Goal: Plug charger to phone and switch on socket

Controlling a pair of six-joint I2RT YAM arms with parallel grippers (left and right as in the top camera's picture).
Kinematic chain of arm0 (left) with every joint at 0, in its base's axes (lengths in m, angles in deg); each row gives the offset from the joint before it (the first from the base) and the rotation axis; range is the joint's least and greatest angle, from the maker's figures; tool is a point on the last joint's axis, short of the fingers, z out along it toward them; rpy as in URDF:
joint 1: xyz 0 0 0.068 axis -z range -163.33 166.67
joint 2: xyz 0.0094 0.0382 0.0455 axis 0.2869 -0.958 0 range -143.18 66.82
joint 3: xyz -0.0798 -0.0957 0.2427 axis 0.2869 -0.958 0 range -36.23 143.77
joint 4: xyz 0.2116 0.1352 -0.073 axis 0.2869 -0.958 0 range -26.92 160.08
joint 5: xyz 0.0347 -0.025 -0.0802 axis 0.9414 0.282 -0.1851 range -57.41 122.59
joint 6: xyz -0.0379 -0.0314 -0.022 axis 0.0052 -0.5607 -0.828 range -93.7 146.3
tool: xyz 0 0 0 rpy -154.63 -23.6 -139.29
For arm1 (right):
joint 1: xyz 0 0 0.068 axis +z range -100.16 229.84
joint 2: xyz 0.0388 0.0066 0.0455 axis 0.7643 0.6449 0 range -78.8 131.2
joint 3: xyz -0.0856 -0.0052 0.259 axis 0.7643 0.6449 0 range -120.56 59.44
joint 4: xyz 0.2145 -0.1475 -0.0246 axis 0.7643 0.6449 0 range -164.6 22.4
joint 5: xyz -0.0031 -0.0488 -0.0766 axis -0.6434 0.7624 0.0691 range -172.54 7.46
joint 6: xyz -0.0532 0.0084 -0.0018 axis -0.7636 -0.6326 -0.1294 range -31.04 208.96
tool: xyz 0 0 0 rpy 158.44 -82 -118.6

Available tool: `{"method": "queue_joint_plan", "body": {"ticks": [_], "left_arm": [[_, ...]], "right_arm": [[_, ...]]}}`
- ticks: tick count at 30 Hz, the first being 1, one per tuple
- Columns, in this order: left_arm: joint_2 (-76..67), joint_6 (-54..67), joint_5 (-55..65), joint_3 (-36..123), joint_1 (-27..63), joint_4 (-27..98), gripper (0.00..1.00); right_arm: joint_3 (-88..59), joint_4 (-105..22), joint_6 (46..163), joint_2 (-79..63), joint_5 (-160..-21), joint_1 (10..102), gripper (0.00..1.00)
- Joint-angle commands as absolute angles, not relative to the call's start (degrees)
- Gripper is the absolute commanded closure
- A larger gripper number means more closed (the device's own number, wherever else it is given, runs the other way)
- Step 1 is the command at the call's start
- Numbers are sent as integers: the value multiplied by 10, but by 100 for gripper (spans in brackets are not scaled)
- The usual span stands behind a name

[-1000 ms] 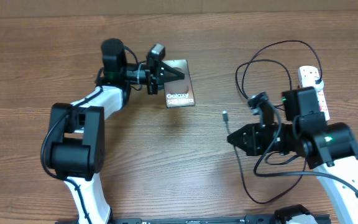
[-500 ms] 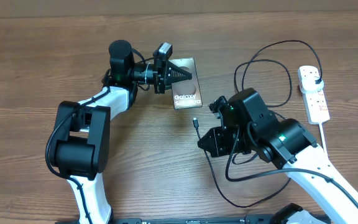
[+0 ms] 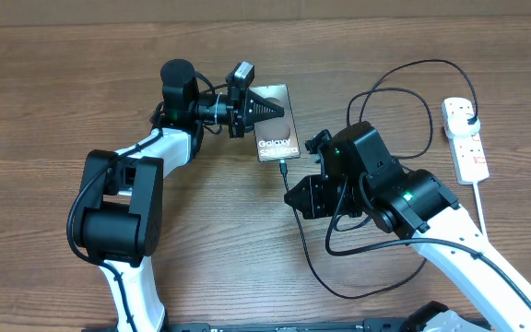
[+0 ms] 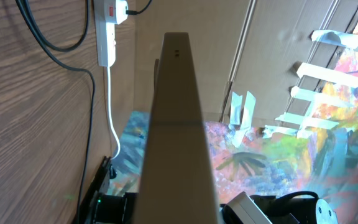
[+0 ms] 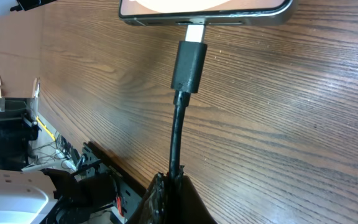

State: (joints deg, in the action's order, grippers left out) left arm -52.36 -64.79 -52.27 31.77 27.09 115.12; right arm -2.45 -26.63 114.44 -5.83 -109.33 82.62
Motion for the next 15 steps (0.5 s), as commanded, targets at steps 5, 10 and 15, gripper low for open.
{"method": "queue_joint_plan", "body": {"ticks": [5, 10, 15], "left_arm": [[-517, -635, -524, 333, 272, 1156, 96], [-517, -635, -524, 333, 272, 1156, 96], [-517, -635, -526, 333, 273, 1156, 96]], "right_arm": [[-21, -281, 1147, -60, -1092, 830, 96], [-21, -284, 1147, -60, -1092, 830, 96], [-21, -295, 1147, -60, -1092, 830, 96]]}}
